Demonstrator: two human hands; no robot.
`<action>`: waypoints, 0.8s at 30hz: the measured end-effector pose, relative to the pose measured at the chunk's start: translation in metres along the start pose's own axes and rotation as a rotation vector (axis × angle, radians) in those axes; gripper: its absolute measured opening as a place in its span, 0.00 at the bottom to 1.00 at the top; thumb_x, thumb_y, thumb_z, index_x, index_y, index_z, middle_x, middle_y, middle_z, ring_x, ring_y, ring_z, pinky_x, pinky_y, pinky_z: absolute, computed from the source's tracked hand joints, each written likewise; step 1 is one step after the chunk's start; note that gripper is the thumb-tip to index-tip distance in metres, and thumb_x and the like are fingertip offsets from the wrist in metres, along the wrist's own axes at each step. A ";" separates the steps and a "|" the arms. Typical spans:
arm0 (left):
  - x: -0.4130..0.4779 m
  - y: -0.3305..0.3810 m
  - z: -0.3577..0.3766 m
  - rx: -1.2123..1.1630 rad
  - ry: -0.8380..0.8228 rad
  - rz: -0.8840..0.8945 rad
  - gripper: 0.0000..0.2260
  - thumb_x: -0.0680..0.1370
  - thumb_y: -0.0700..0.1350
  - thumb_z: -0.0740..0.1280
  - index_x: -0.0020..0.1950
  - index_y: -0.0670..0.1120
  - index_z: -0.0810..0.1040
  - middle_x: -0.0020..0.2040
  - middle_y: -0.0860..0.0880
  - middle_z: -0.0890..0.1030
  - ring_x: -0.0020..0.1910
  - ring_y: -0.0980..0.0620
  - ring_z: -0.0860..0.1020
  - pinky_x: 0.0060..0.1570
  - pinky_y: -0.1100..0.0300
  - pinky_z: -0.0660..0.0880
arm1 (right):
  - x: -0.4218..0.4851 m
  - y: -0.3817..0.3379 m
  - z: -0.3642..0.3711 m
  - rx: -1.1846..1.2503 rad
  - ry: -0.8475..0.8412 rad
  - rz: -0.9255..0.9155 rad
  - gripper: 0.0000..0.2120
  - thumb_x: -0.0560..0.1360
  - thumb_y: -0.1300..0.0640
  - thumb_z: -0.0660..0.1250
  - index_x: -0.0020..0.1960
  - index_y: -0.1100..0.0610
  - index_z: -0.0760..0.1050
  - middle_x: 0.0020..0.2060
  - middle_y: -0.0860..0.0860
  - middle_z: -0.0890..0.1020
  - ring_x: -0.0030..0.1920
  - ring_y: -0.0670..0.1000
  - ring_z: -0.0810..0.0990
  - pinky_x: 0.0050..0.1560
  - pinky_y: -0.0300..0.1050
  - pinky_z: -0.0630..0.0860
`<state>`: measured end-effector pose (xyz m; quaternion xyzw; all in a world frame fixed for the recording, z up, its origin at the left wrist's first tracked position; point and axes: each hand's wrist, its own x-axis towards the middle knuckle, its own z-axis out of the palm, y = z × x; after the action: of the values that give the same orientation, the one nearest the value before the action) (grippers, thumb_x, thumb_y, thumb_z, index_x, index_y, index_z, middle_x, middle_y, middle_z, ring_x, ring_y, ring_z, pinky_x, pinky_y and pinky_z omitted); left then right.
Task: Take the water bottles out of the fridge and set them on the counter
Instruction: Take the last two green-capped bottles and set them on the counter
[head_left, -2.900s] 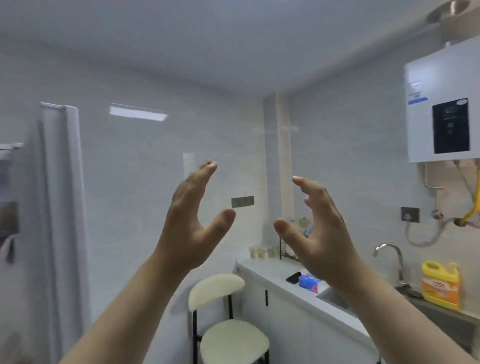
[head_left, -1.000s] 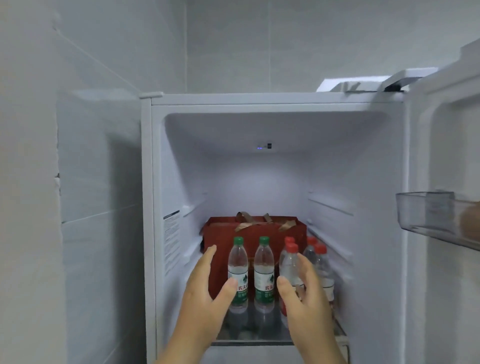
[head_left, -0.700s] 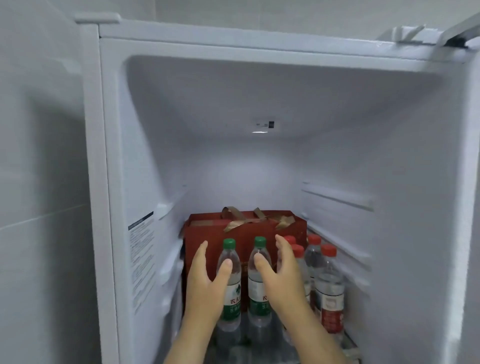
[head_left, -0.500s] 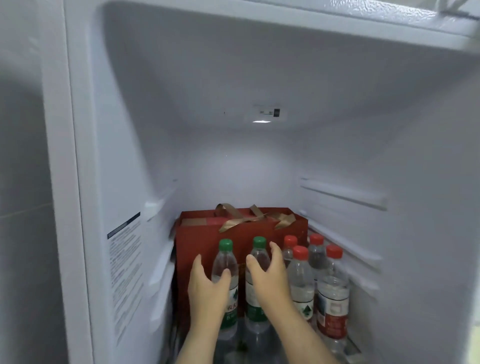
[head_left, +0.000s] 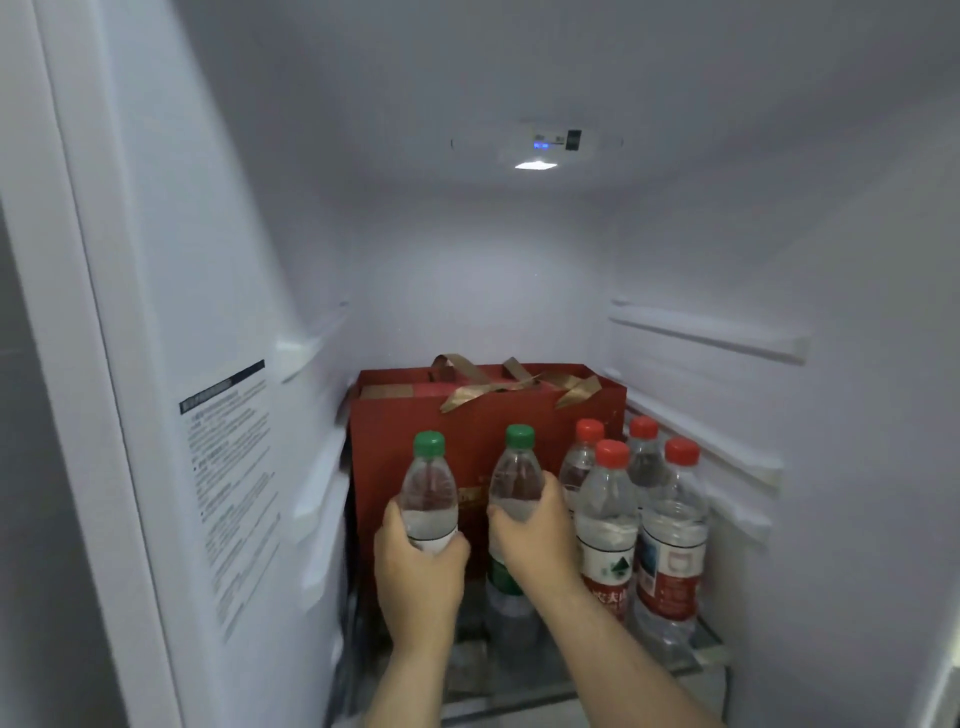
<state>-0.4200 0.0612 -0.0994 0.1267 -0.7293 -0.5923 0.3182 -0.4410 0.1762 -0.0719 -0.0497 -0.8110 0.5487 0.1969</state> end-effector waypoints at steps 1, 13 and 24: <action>-0.001 -0.002 -0.003 -0.003 0.018 0.000 0.22 0.62 0.46 0.75 0.53 0.54 0.74 0.46 0.53 0.80 0.44 0.51 0.79 0.43 0.53 0.77 | -0.002 0.003 0.002 0.014 -0.010 0.006 0.23 0.69 0.51 0.74 0.61 0.49 0.70 0.49 0.44 0.79 0.44 0.38 0.77 0.40 0.30 0.71; -0.010 -0.001 -0.018 -0.032 -0.023 -0.125 0.16 0.62 0.48 0.78 0.48 0.54 0.79 0.40 0.56 0.83 0.39 0.55 0.81 0.39 0.57 0.78 | -0.025 0.007 -0.005 0.142 -0.003 -0.013 0.22 0.60 0.51 0.79 0.51 0.49 0.77 0.42 0.43 0.84 0.42 0.40 0.82 0.42 0.37 0.78; -0.070 0.096 -0.092 -0.082 -0.043 0.054 0.17 0.65 0.49 0.78 0.49 0.57 0.77 0.43 0.60 0.81 0.44 0.59 0.80 0.40 0.61 0.78 | -0.098 -0.068 -0.085 0.313 -0.091 -0.213 0.20 0.64 0.54 0.79 0.53 0.46 0.77 0.45 0.42 0.84 0.46 0.42 0.82 0.46 0.43 0.79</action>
<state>-0.2914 0.0546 -0.0222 0.0812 -0.7144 -0.6154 0.3231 -0.3104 0.1946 -0.0090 0.0926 -0.7246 0.6457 0.2225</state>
